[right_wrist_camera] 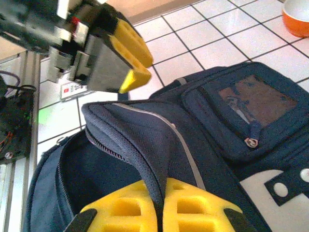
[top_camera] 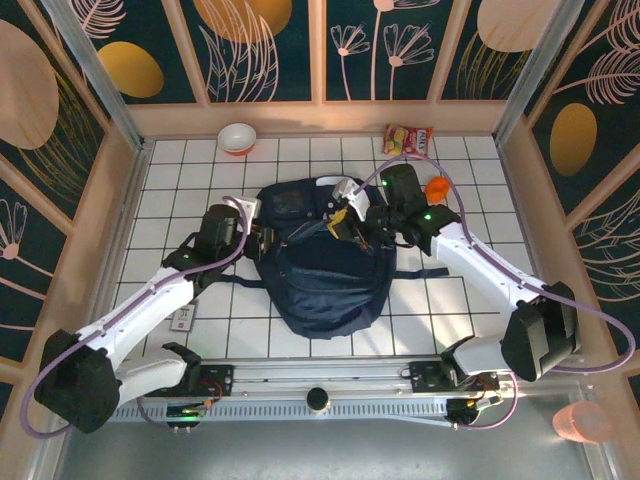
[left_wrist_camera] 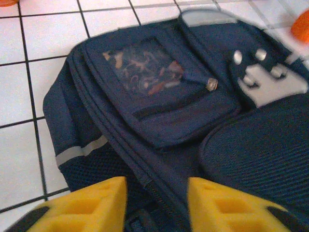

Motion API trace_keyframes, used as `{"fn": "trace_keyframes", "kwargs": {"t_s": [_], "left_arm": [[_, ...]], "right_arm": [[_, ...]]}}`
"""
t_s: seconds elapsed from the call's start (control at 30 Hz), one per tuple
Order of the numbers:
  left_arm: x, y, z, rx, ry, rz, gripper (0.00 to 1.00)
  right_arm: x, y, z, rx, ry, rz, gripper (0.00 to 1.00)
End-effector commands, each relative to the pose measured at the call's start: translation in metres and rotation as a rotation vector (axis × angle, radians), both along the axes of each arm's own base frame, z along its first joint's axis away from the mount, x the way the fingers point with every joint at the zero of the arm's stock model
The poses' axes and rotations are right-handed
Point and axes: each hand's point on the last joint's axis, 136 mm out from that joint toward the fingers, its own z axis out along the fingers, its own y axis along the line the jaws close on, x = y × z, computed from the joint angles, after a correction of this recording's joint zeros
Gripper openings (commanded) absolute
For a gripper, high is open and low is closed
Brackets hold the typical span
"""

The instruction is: Pack the student bag

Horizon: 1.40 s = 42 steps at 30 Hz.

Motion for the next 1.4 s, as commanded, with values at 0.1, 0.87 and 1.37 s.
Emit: {"fn": "trace_keyframes", "kwargs": {"t_s": [0.1, 0.87, 1.37], "left_arm": [[-0.004, -0.004, 0.048, -0.172, -0.063, 0.032, 0.56], [-0.05, 0.123, -0.04, -0.493, 0.349, 0.897, 0.94], [-0.111, 0.167, -0.115, -0.531, 0.496, 1.309, 0.91]], "right_arm": [[0.027, 0.014, 0.038, 0.108, -0.069, -0.058, 0.0], [0.054, 0.011, 0.029, 0.197, 0.119, -0.229, 0.0], [0.057, 0.02, 0.015, 0.204, 0.169, -0.221, 0.0]]}}
